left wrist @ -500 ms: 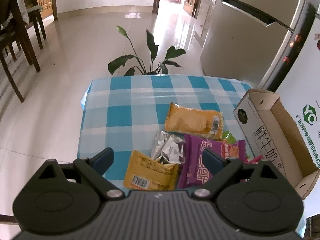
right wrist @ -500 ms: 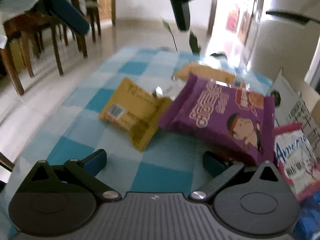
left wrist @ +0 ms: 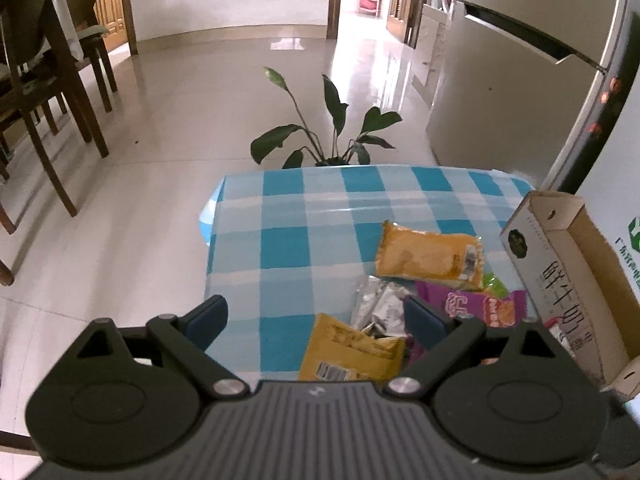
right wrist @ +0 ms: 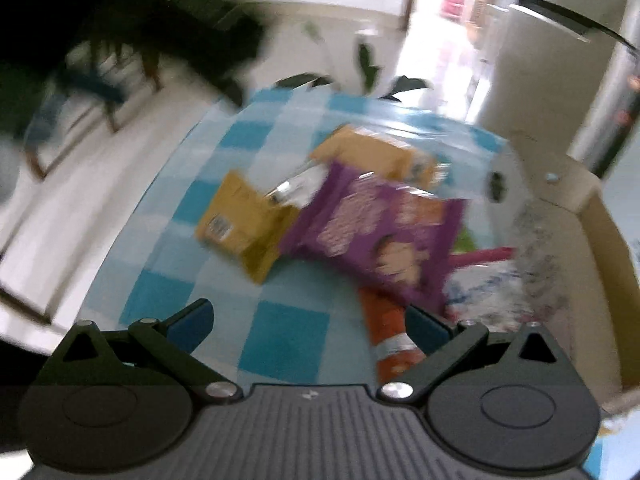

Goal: Organize snacks
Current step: 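Move both tools over the snack pile beside the cardboard box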

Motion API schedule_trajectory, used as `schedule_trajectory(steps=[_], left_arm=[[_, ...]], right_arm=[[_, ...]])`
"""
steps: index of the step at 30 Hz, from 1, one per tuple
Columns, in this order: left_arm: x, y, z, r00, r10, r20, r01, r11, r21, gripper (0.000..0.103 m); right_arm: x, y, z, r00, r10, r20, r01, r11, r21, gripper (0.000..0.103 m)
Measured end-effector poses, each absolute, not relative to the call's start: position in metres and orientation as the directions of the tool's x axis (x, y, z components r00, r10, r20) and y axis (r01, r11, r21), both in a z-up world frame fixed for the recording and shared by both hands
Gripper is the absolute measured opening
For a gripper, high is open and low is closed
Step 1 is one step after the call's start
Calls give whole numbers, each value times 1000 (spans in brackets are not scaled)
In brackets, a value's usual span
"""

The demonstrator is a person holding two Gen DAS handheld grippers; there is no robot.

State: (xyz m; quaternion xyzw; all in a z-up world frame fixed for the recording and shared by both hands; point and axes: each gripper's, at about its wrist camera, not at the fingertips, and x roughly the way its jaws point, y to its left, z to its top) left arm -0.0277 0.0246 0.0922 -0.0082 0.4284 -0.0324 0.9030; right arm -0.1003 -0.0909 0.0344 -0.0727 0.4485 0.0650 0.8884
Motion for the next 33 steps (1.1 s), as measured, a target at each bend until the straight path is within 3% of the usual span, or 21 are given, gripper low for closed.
schedule_trajectory(steps=[5, 12, 20, 33], left_arm=[[-36, 29, 87, 616, -52, -786, 22, 999, -49, 95], [-51, 32, 76, 587, -13, -809, -26, 999, -35, 95], [-56, 21, 64, 561, 0, -828, -14, 1000, -9, 95], [-56, 15, 54, 548, 40, -835, -4, 999, 45, 95]], right_arm=[[-97, -111, 57, 601, 1, -799, -51, 998, -37, 103], [-100, -120, 82, 603, -96, -792, 25, 995, -101, 103], [-87, -139, 68, 567, -43, -823, 63, 998, -9, 103], [-74, -141, 52, 545, -151, -825, 169, 983, -68, 103]])
